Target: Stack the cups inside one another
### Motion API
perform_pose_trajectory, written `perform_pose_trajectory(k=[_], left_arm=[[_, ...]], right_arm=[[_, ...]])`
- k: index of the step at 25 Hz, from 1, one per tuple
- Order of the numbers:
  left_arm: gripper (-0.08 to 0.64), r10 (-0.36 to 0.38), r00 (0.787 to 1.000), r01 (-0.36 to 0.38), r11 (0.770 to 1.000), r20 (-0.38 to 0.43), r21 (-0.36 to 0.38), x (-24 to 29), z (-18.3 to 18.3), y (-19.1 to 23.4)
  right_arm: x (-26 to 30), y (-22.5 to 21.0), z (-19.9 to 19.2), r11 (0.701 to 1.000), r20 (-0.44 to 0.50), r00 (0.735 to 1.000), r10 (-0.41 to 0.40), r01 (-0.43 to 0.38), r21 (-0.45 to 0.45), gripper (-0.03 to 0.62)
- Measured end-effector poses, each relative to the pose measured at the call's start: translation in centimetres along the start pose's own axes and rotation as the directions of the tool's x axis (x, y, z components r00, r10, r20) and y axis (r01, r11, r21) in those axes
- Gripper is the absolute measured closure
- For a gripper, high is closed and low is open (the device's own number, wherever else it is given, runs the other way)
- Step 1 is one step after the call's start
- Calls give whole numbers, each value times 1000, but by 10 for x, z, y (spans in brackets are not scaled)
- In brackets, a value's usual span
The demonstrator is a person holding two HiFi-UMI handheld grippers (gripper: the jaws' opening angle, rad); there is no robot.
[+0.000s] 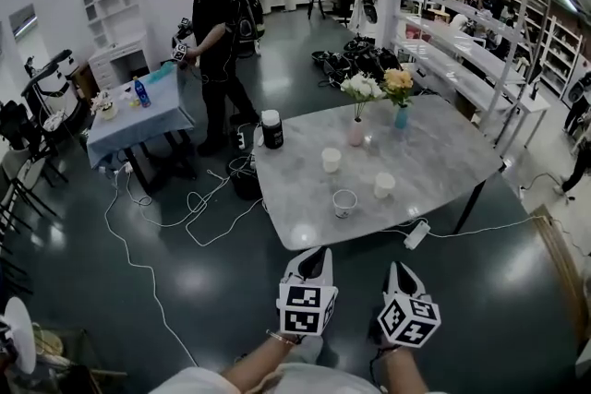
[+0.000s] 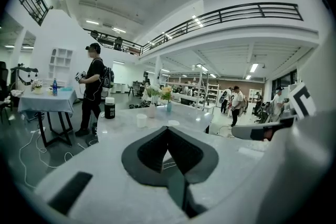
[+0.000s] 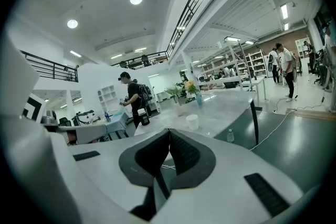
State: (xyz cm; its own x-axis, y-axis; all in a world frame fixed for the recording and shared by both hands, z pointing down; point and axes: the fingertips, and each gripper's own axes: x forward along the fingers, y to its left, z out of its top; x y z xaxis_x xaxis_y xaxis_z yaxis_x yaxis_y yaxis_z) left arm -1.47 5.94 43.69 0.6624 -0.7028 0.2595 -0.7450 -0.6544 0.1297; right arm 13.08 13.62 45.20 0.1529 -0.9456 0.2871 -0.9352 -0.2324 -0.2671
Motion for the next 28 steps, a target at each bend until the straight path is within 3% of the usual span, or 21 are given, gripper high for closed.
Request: perform_pose_trajectory(k=[28], left_arm=[[565,12,999,-15,999,-48,-52,170,36,95]], right_arm=[[191,-6,59,999,-41,999,5,-6,-36,584]])
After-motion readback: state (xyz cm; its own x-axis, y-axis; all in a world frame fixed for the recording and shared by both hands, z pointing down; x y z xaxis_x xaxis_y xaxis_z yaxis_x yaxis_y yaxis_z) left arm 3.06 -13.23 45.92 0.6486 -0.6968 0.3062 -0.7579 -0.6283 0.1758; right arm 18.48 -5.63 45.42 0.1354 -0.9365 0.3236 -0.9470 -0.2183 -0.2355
